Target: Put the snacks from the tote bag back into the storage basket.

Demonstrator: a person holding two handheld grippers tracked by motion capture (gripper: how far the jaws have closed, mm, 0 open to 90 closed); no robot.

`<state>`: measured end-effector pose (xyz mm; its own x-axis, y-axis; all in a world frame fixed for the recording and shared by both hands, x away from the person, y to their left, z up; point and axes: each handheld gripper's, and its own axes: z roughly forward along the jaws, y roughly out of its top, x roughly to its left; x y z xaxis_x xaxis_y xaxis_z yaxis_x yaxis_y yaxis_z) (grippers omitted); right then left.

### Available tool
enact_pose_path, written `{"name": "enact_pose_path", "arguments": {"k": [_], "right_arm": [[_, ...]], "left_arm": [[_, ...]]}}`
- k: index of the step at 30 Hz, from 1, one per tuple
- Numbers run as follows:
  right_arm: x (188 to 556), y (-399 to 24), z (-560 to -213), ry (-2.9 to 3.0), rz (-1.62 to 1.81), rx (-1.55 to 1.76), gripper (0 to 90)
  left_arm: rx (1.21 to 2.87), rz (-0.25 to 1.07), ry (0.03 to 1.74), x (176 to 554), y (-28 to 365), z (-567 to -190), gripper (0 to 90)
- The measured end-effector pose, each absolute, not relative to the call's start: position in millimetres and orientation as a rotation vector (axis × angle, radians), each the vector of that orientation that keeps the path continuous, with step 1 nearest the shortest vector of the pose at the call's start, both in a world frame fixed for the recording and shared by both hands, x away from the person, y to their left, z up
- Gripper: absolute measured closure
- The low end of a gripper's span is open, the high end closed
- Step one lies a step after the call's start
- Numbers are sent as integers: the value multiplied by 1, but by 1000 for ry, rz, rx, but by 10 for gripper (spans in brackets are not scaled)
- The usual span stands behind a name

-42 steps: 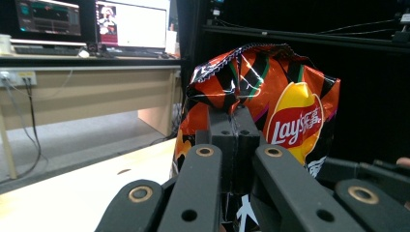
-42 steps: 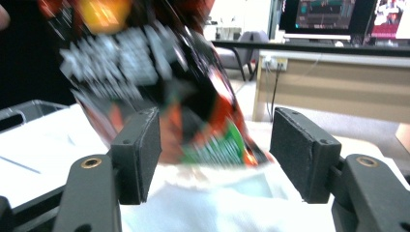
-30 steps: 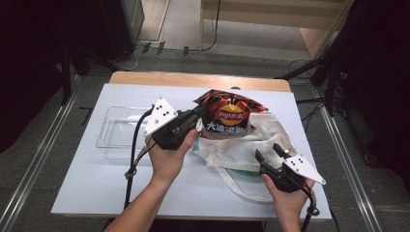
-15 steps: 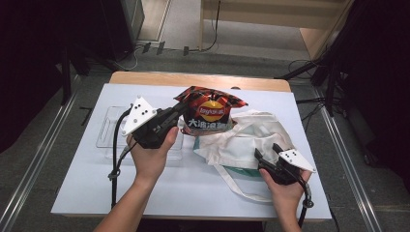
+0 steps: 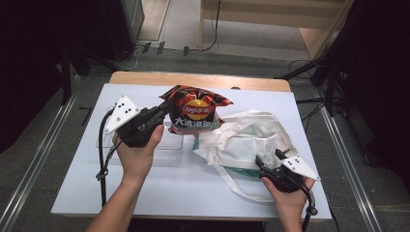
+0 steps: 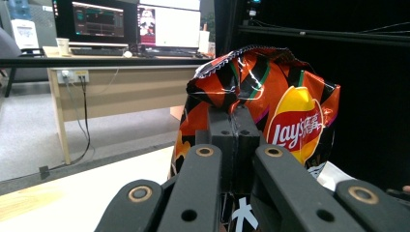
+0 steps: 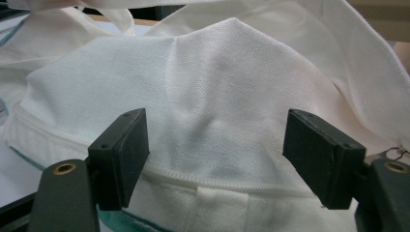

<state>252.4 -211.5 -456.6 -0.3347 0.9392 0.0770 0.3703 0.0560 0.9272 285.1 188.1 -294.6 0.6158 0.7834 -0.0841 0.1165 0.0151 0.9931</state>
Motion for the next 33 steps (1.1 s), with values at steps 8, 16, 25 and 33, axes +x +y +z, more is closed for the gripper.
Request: {"name": "enact_pose_path", "arguments": {"k": [8,16,25,33], "right_arm": [[247,-217,-456,1769,1302,1323,159],[245,-213,-453,1762,1316,1326,113],[243,-217,-453,1750,1312,1340,108],[242,-213,-454,1760,1300,1338,108]], "left_arm": [[1462,614,823,287,207,-291,900],[1448,652,839,283,231,-285,900],[1436,678,864,282,253,-284,900],[1427,677,896,281,271,-289,900]]}}
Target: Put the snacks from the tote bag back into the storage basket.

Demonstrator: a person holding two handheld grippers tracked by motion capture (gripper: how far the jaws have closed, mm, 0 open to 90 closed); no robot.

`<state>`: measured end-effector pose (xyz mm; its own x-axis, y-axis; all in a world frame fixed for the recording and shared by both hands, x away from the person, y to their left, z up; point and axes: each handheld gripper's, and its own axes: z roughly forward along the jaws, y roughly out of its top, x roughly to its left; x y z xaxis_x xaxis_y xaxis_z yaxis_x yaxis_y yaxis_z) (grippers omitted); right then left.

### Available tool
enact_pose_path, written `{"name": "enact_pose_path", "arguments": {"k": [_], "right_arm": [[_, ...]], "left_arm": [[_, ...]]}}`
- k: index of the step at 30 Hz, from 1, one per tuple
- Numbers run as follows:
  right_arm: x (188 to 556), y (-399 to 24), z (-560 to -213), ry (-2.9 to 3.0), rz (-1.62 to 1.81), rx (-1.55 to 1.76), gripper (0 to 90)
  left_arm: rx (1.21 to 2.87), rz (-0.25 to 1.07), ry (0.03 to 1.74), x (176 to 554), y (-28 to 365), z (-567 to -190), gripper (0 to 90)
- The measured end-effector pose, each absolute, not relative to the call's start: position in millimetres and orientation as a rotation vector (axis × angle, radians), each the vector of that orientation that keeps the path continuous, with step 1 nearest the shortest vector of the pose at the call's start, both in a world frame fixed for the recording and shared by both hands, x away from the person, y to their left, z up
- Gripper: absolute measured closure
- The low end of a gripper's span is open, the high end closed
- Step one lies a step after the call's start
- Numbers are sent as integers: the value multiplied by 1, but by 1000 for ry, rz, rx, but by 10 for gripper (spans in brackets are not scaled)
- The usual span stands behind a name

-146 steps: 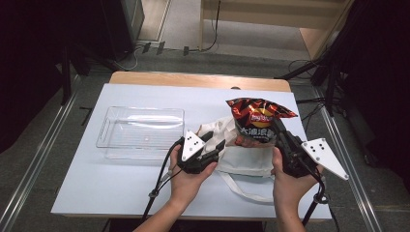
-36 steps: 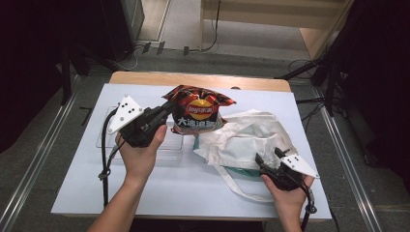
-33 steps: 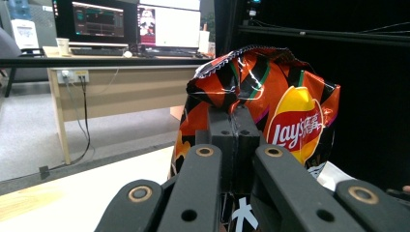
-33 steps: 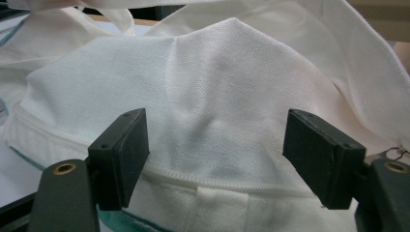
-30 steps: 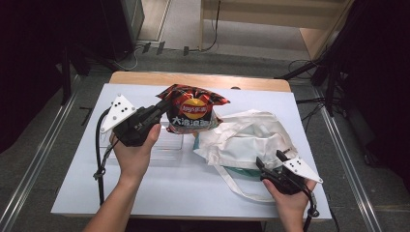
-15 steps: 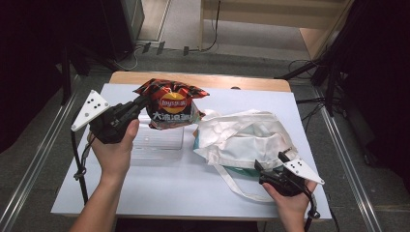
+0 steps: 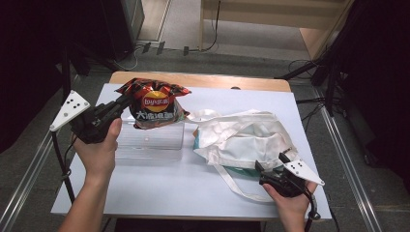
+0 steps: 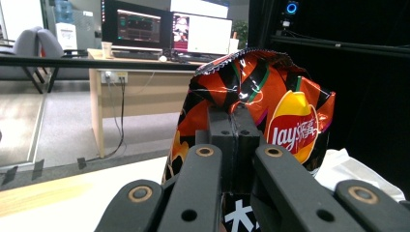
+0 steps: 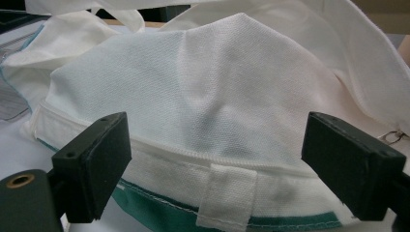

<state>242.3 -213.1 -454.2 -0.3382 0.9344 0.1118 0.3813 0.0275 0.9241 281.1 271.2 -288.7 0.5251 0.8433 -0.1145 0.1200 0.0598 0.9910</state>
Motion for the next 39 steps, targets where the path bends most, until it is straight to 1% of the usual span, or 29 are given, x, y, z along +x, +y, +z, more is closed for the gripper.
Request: {"name": "enact_pose_path", "arguments": {"k": [19,27,32,39], "right_arm": [[242,-212,-454,1748,1289,1336,111],[241,-213,-452,1730,1290,1331,111],[240,-216,-451,1721,1291,1330,112],[238,-215,-447,1712,1288,1287,110]], "left_arm": [[1452,691,950,276,305,-312,900],[1474,679,972,278,312,-324,900],[1490,695,990,279,317,-327,900],[1492,670,1011,281,331,-332,900]]}}
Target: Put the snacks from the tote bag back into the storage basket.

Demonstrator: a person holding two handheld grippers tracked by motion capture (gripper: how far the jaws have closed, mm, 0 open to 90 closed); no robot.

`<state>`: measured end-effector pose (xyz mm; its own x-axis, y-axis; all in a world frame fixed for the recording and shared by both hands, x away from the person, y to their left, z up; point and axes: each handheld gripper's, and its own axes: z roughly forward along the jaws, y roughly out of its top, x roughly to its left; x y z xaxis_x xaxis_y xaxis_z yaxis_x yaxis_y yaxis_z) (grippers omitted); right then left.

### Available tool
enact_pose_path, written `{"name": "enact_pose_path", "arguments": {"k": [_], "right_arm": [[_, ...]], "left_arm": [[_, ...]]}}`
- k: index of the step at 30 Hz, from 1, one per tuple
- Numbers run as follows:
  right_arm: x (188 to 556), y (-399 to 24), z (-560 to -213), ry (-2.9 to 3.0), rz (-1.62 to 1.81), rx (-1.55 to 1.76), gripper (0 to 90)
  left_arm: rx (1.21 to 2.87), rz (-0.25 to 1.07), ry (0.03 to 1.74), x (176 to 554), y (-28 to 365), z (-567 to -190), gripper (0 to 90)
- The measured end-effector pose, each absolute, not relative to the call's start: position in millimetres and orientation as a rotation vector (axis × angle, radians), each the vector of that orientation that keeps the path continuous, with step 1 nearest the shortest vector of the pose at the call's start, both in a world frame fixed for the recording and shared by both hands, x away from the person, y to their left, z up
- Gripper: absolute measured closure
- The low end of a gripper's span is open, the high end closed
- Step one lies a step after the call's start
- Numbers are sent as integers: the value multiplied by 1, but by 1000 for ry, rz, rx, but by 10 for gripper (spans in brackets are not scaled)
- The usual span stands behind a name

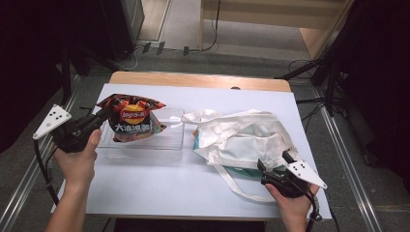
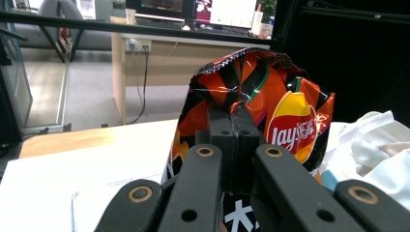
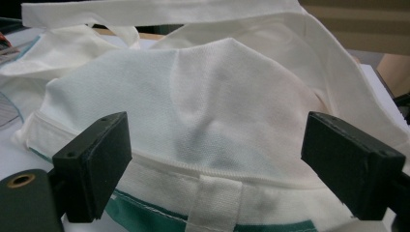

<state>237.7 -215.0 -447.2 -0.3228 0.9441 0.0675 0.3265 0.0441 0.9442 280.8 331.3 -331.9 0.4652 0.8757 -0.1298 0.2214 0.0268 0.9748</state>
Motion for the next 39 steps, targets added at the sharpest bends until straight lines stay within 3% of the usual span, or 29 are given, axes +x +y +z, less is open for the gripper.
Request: {"name": "enact_pose_path", "arguments": {"k": [25,27,31,33,39], "right_arm": [[219,-221,-430,1729,1393,1188,97],[219,-220,-430,1738,1388,1188,97],[220,-219,-432,1743,1384,1187,97],[221,-219,-432,1744,1381,1187,98],[222,-221,-434,1741,1376,1198,97]], "left_arm": [[1569,583,1062,308,321,-359,891],[1557,606,1098,309,320,-359,717],[1552,616,1144,310,322,-360,465],[1546,606,1165,311,323,-362,376],[1551,587,1150,303,324,-366,254]]}}
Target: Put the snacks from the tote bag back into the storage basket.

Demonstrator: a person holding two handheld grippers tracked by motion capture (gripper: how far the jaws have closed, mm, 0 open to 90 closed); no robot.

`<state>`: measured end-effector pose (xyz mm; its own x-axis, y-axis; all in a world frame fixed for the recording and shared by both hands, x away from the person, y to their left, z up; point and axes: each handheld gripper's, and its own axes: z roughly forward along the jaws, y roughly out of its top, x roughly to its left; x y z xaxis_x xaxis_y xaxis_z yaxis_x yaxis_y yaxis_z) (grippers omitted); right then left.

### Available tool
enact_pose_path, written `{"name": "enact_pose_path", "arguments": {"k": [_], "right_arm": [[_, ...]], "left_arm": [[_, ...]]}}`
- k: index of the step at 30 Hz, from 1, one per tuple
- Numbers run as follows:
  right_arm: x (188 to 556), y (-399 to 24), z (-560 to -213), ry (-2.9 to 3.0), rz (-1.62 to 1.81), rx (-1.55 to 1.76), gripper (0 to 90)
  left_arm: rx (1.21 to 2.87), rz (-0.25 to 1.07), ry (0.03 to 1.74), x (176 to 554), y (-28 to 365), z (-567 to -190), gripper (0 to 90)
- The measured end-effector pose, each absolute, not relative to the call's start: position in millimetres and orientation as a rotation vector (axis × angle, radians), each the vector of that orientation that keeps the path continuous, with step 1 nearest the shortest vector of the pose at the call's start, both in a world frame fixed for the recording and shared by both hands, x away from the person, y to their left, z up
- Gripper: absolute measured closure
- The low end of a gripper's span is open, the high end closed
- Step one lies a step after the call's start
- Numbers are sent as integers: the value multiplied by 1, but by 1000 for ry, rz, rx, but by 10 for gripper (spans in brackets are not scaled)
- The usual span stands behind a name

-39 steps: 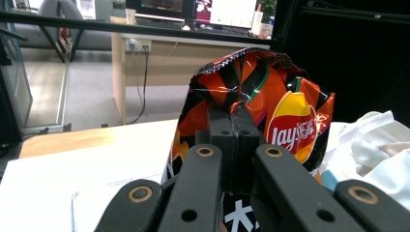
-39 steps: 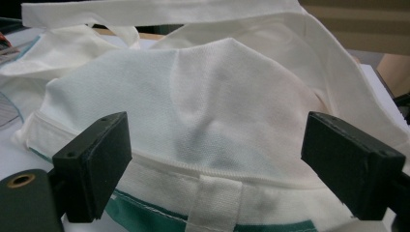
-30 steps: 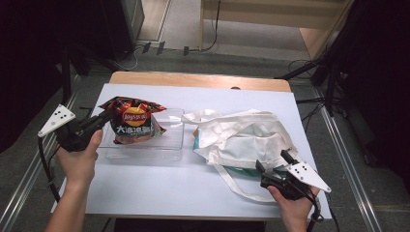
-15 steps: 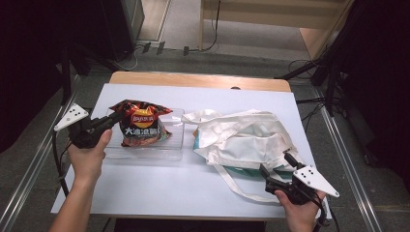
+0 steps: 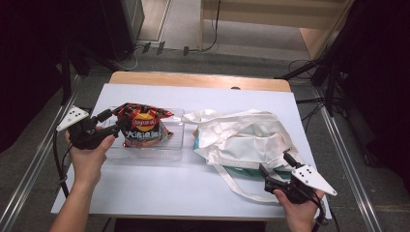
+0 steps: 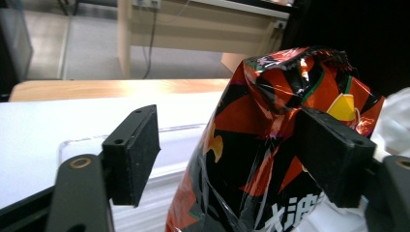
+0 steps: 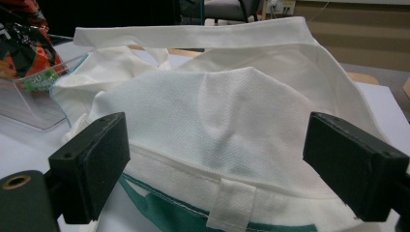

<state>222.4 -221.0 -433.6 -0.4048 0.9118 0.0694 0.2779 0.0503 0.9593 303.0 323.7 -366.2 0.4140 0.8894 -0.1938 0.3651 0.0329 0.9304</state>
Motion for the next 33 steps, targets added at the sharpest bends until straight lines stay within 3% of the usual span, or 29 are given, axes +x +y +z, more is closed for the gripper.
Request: {"name": "enact_pose_path", "arguments": {"k": [3,6,10,12,15,25,33], "right_arm": [[222,-221,-434,1744,1374,1191,97],[223,-221,-434,1745,1375,1194,97],[223,-220,-434,1745,1375,1191,99],[223,-219,-435,1746,1373,1194,109],[223,-219,-434,1747,1372,1187,119],[224,-218,-436,1744,1360,1198,119],[224,-216,-437,1744,1359,1201,119]], "left_arm": [[1558,597,1145,298,325,-367,217],[1541,614,1139,291,328,-365,246],[1541,562,1016,285,328,-364,677],[1549,582,1009,284,324,-363,805],[1566,597,1009,283,320,-362,894],[1530,377,924,283,326,-348,900],[1497,501,1092,301,323,-360,875]]}}
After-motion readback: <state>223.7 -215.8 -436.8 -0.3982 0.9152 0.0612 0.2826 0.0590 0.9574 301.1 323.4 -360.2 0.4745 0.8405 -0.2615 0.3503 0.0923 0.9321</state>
